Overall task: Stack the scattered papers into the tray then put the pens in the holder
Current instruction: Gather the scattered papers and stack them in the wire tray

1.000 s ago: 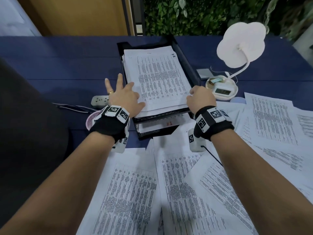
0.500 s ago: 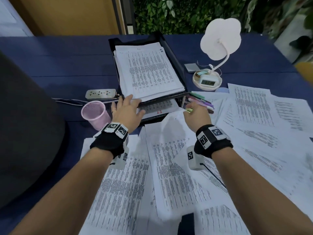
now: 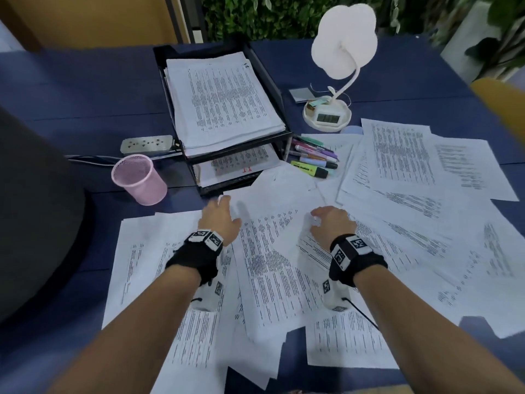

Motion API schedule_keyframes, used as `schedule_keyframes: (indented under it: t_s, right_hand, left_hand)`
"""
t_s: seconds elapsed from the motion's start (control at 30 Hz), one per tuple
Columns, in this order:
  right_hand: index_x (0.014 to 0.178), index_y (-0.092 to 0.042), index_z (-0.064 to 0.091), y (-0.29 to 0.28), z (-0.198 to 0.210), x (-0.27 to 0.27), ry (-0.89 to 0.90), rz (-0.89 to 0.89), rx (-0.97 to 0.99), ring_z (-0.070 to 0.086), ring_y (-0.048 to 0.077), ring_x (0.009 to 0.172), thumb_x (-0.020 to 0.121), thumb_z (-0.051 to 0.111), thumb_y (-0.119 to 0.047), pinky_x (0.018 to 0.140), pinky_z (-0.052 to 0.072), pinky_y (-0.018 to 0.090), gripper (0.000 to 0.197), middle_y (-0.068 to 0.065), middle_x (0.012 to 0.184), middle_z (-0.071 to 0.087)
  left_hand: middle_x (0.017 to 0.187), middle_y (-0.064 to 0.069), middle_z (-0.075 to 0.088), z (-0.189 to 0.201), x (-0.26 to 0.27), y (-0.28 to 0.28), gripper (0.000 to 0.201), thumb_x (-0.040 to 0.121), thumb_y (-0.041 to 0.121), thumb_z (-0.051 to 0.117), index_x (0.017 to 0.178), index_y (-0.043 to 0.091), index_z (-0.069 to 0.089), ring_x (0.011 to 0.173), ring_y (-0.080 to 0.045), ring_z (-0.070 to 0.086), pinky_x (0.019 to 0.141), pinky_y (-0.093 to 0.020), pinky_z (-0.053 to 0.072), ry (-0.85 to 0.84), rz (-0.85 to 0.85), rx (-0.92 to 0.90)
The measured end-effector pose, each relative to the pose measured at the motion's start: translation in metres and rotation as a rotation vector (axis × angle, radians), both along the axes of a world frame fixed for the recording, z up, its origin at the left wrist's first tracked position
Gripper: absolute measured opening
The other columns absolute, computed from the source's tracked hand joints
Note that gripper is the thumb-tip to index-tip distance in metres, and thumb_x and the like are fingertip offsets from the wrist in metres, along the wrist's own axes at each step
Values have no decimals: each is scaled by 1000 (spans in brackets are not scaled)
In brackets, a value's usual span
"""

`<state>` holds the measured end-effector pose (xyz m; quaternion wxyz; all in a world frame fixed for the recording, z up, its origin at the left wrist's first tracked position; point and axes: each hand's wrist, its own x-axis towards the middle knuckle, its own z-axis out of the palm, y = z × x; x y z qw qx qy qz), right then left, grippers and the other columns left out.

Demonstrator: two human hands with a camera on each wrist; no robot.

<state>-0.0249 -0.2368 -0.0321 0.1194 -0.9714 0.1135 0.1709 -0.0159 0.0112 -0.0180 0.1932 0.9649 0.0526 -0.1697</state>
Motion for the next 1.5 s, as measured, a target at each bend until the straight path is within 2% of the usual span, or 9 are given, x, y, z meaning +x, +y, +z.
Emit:
schedule_keyframes:
  t_s: [0.13, 0.27, 0.43, 0.63, 0.73, 0.93, 1.13, 1.27, 1.5]
  right_hand:
    - [139, -39, 36, -16, -6, -4, 68, 7, 13, 18, 22, 142, 88, 56, -44, 109, 24, 58, 55, -6, 154, 23]
    - [138, -39, 36, -22, -9, -2, 54, 12, 25, 23, 22, 138, 87, 56, -42, 106, 30, 55, 55, -6, 152, 25]
    - [130, -29, 45, -29, -11, 8, -128, -90, -68, 28, 25, 132, 84, 56, -20, 102, 31, 49, 48, 2, 145, 34]
    - [121, -16, 44, -51, -11, 29, -233, -251, -17, 34, 30, 122, 77, 56, -13, 96, 37, 50, 46, 10, 132, 37]
    - [130, -16, 38, -61, -10, 38, -145, -280, 29, 34, 31, 125, 87, 54, -22, 95, 38, 50, 46, 11, 137, 35]
    - [139, -19, 31, -69, -7, 52, -6, -156, -109, 36, 33, 126, 96, 42, -36, 96, 37, 49, 47, 11, 140, 39]
    - [138, -18, 28, -72, -7, 63, 51, -200, -123, 31, 34, 130, 76, 50, -71, 93, 37, 56, 84, 11, 142, 32]
    - [136, -14, 27, -67, -7, 72, 52, -228, -85, 34, 37, 125, 82, 49, -55, 90, 40, 57, 71, 14, 137, 36]
    - [121, -5, 47, -77, 9, 86, 19, -169, -84, 55, 35, 112, 94, 42, -17, 90, 45, 40, 30, 17, 122, 56]
  left_hand:
    - [139, -21, 43, -13, 3, -11, 69, 89, 32, 58, 145, 8, 25, 123, -38, 45, 96, -39, 41, 65, 242, -160]
    - [132, -21, 49, -13, 12, -17, 70, 86, 25, 65, 142, 3, 28, 116, -36, 52, 83, -35, 43, 20, 546, -413]
    - [139, -15, 46, -19, 18, -16, 74, 80, 29, 73, 139, 1, 38, 123, -31, 48, 99, -35, 42, 122, 538, -395]
    - [124, -17, 50, -24, 24, -24, 63, 73, 19, 78, 124, 8, 42, 103, -31, 53, 83, -33, 46, 28, 611, -410]
    - [134, -15, 39, -20, 25, -39, 79, 67, 27, 81, 132, 19, 37, 120, -33, 43, 99, -41, 39, -20, 531, -142]
    - [140, -6, 32, -20, 27, -55, 92, 62, 65, 71, 136, 23, 34, 131, -32, 28, 100, -50, 32, 137, 58, 123]
    - [136, -8, 35, -29, 31, -54, 96, 57, 63, 76, 134, 22, 38, 126, -30, 34, 99, -44, 35, 77, 57, 149]
    - [134, -9, 35, -31, 35, -56, 96, 57, 60, 77, 134, 19, 37, 124, -31, 35, 98, -43, 36, 89, 47, 172]
    - [134, -9, 35, -33, 38, -56, 98, 56, 62, 76, 134, 19, 36, 124, -32, 35, 97, -47, 37, 111, 37, 194]
